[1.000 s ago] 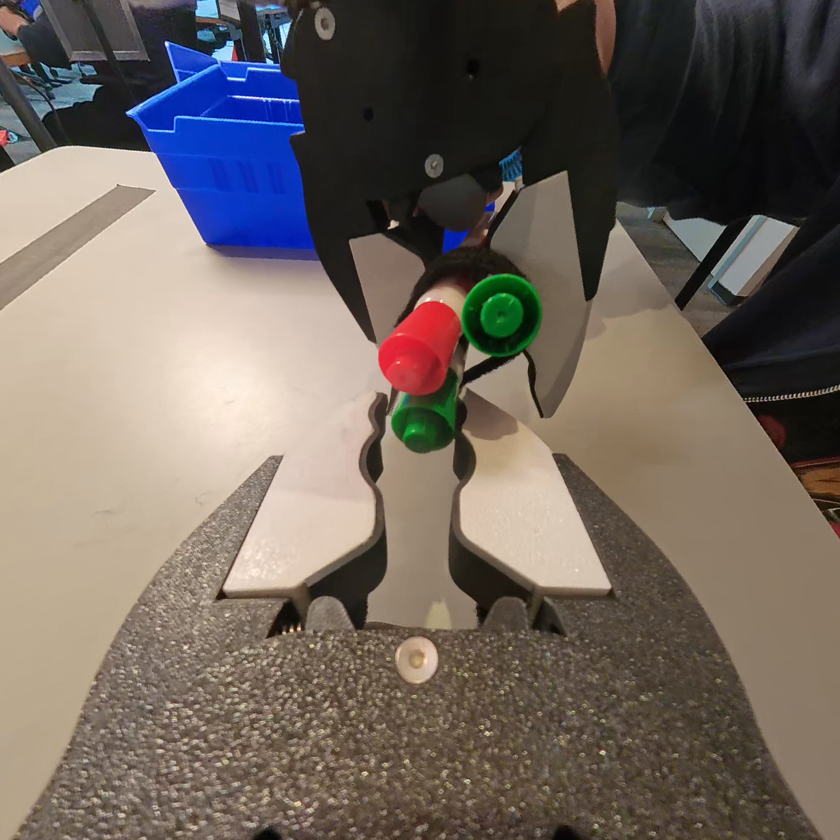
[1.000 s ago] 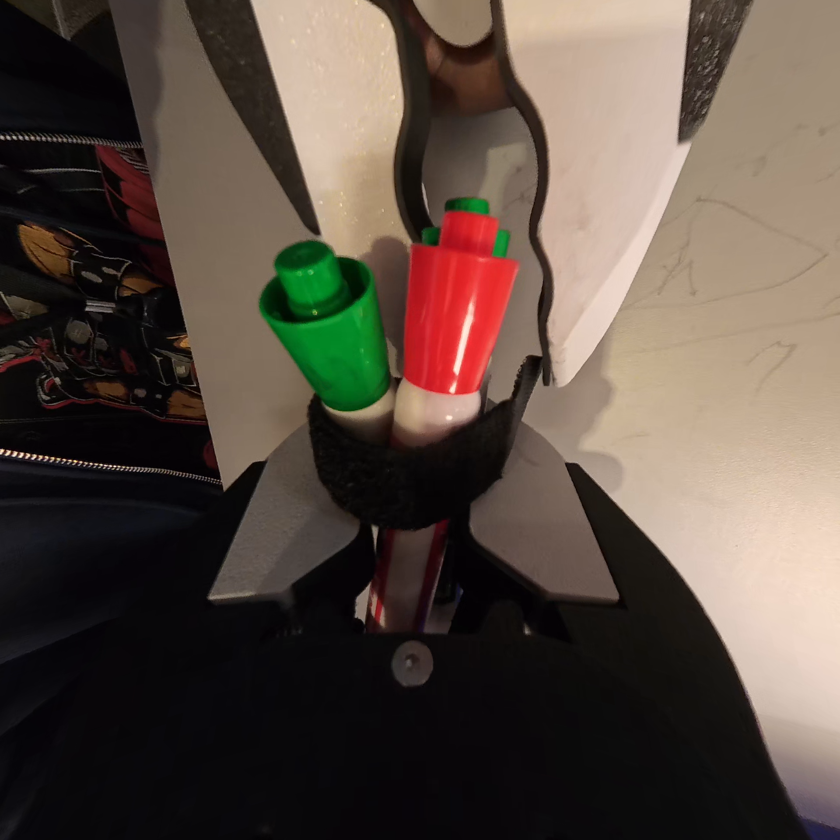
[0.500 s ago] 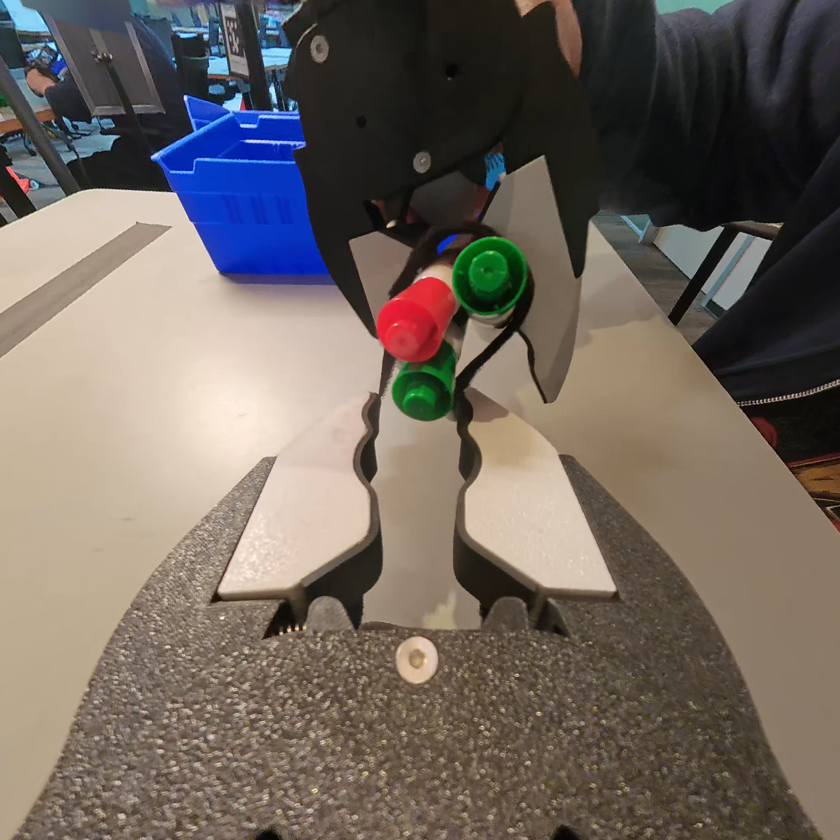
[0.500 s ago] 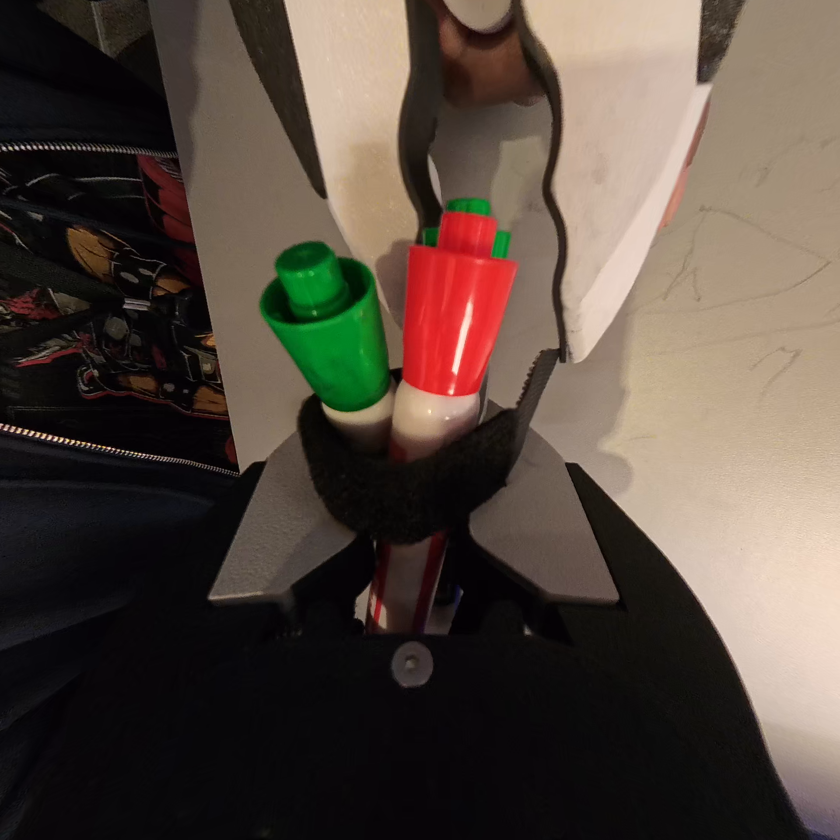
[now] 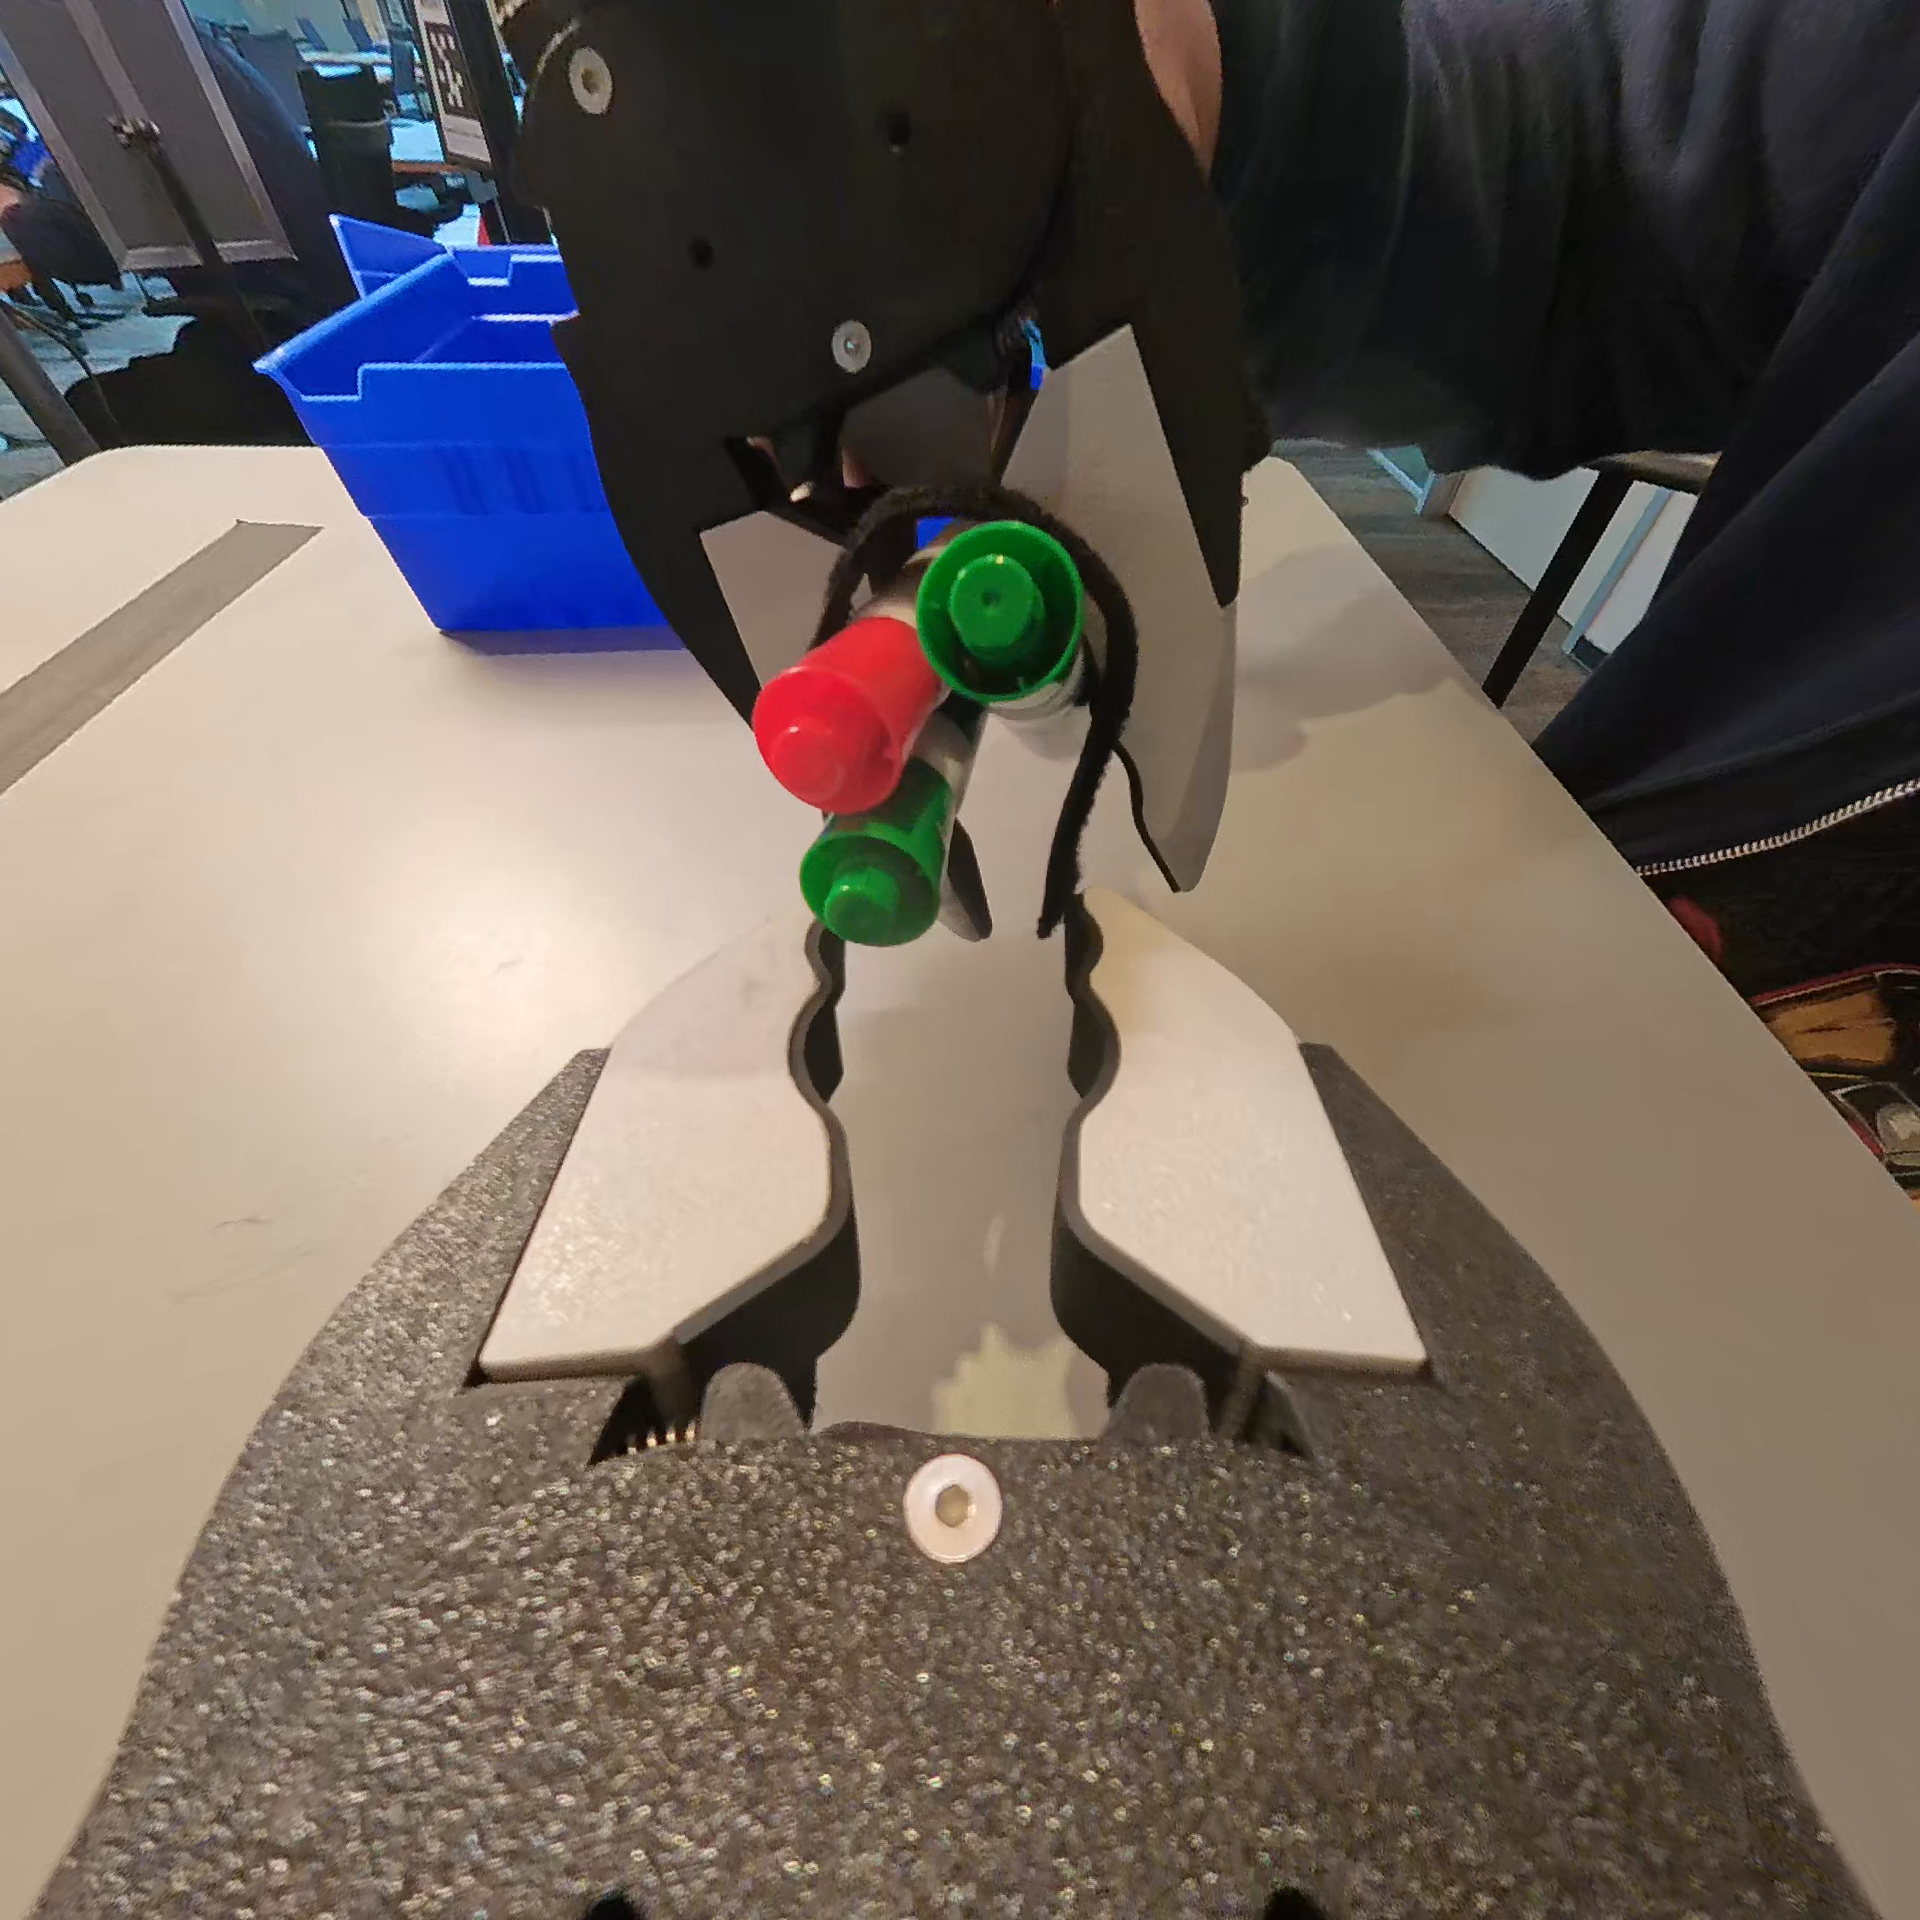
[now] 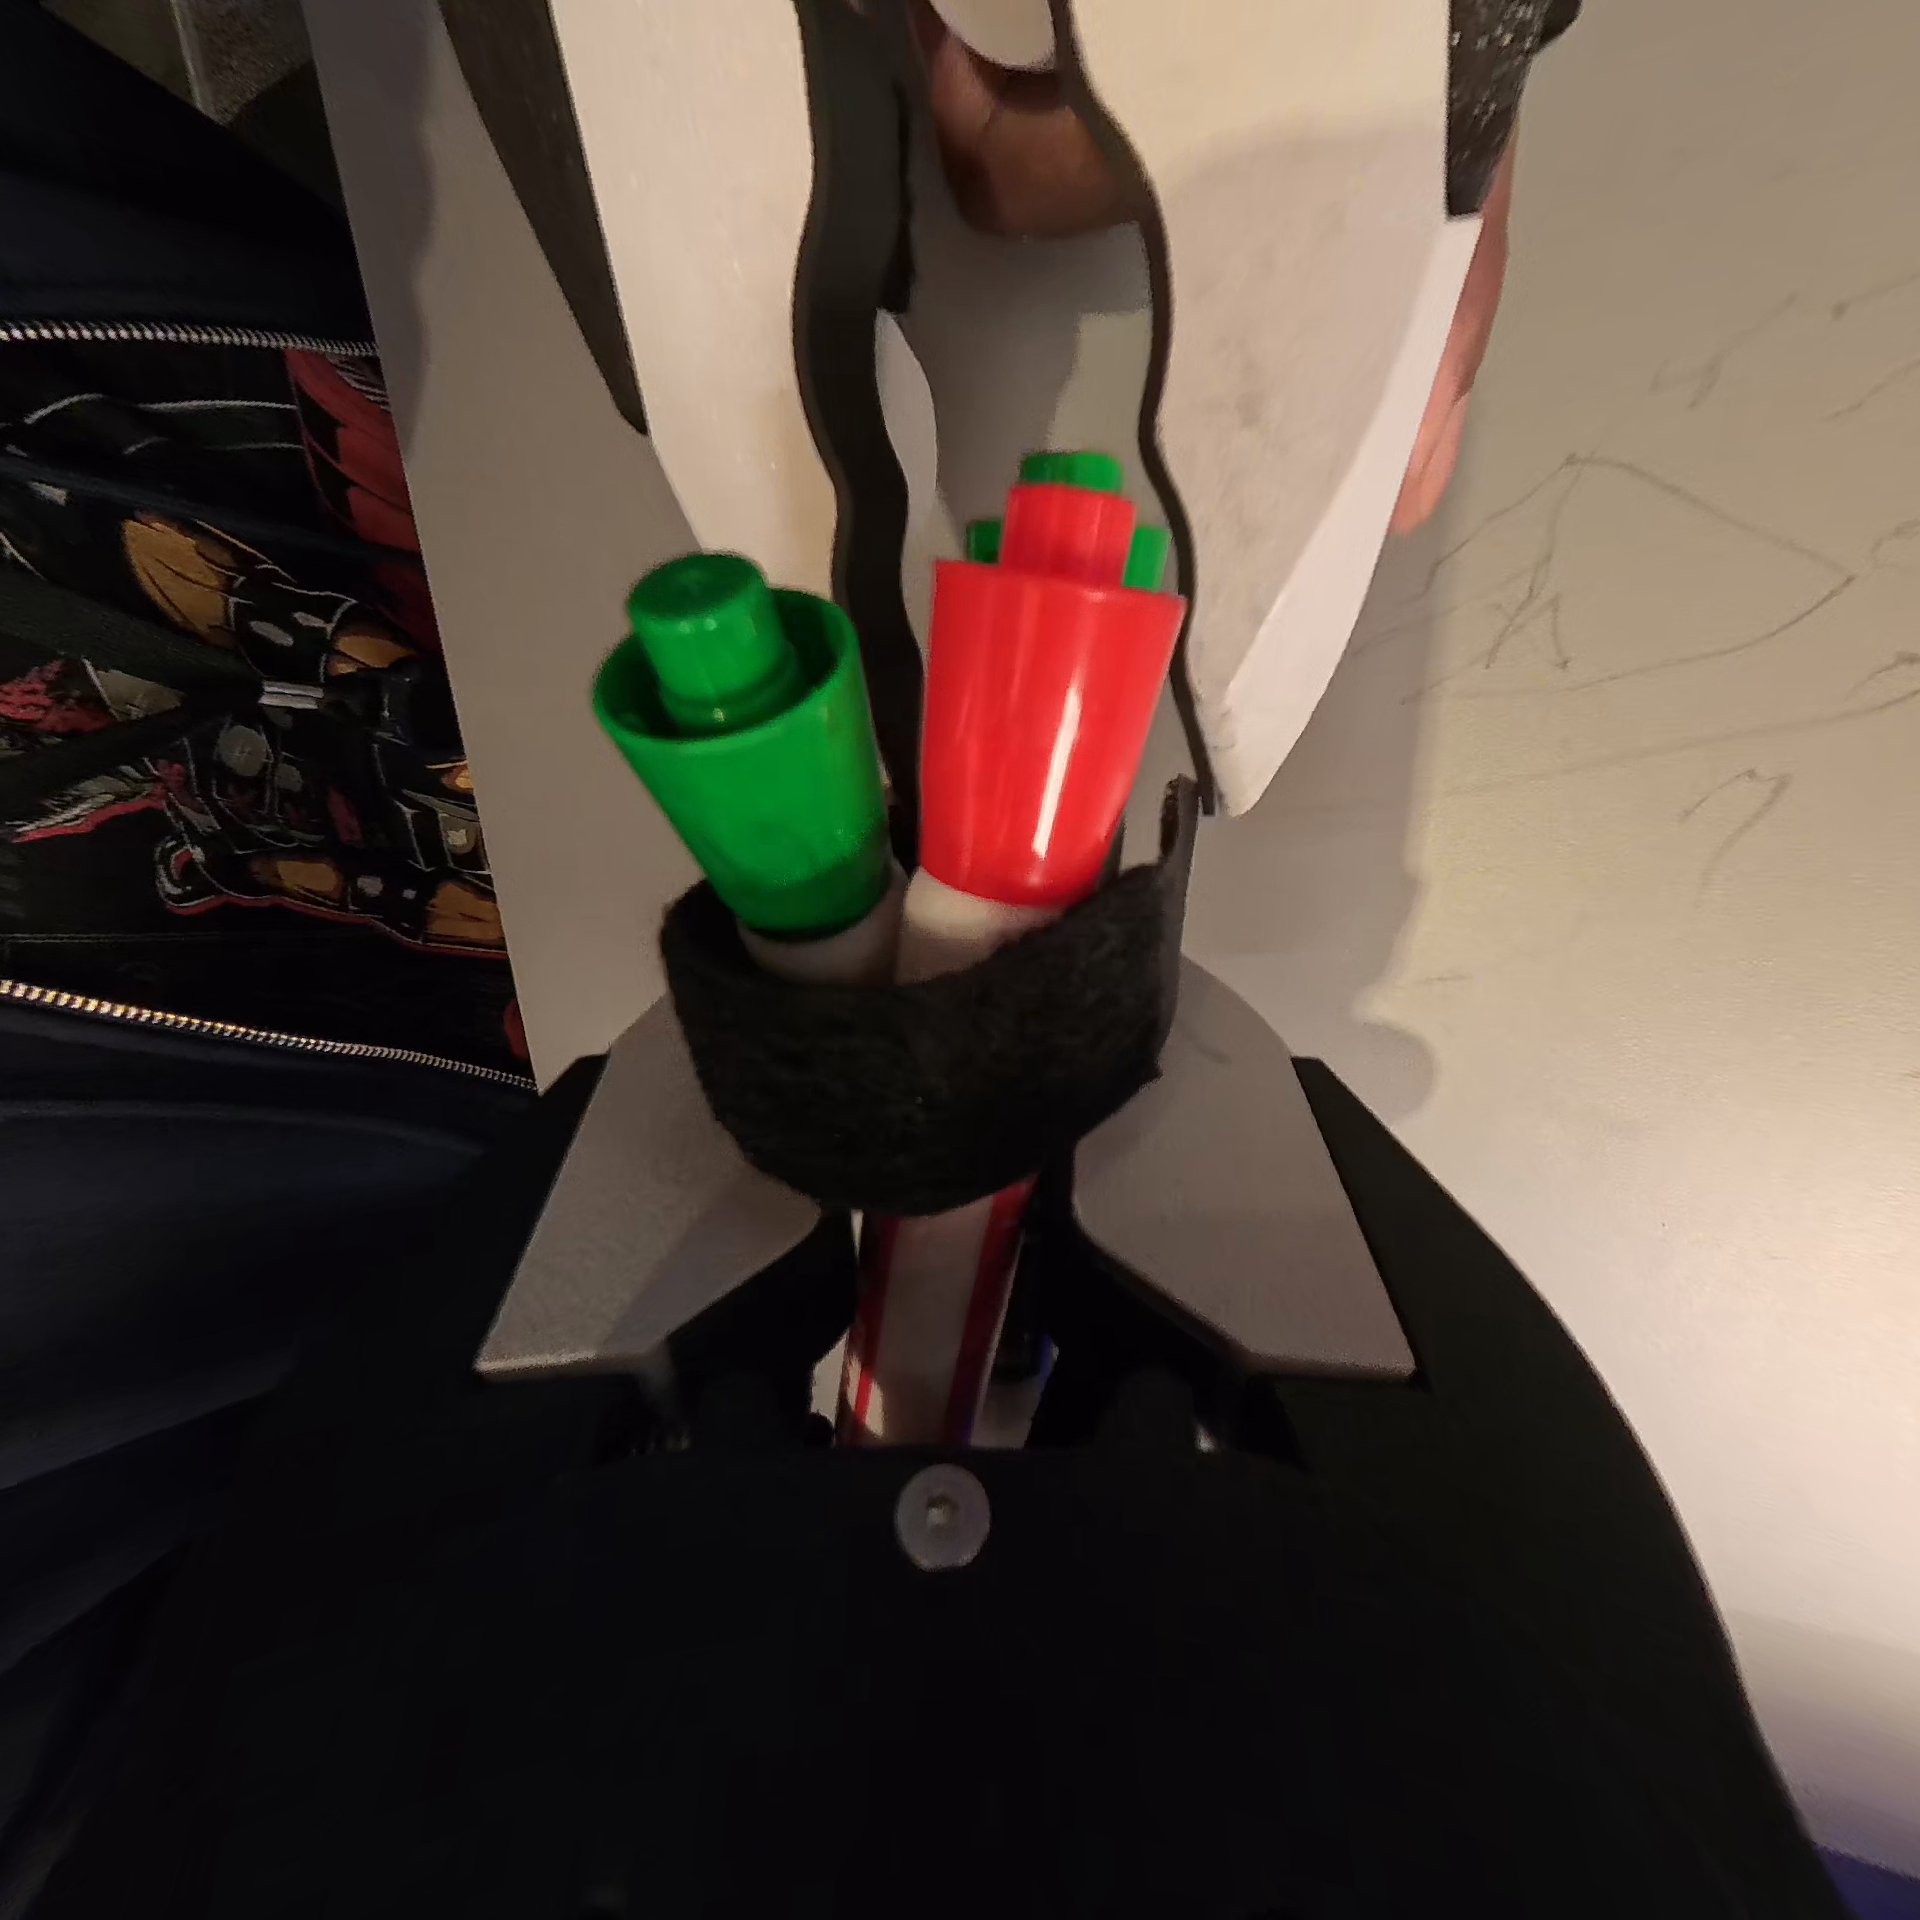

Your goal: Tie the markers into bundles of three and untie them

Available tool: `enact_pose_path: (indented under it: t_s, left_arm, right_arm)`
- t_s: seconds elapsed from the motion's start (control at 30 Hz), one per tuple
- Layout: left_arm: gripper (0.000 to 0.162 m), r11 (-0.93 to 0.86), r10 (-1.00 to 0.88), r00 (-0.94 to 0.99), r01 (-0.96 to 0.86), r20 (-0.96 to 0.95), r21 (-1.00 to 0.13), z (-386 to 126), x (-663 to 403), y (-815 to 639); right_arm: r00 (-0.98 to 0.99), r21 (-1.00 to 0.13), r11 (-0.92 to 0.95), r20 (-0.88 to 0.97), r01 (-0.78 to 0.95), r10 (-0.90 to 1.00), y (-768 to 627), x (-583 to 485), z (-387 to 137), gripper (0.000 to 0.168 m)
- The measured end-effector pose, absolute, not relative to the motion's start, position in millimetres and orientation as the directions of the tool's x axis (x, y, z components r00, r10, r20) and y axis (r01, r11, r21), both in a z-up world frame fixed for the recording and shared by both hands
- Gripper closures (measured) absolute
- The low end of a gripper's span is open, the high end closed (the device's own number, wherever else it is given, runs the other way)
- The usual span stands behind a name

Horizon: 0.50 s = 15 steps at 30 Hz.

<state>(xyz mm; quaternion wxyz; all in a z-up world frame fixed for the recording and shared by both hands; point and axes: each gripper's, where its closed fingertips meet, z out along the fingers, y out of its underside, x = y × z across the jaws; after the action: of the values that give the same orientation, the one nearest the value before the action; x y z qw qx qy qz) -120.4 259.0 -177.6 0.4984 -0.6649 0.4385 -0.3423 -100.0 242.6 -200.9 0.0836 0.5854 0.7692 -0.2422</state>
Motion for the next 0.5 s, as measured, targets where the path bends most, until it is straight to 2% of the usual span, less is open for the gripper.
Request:
enact_pose_path:
  t_s: [0.2,0.5]
  left_arm:
    - [0.108,-0.162,-0.925,0.379,-0.307,0.035,-0.938,-190,-122,258]
    - [0.1,-0.211,-0.91,0.409,-0.318,0.067,-0.925,-194,-136,263]
  right_arm:
    - [-0.29,-0.246,0.203,-0.401,0.948,0.869,245,-99,-204,0.128]
    - [-0.275,-0.244,0.191,-0.382,0.951,0.882,248,-103,-212,0.128]
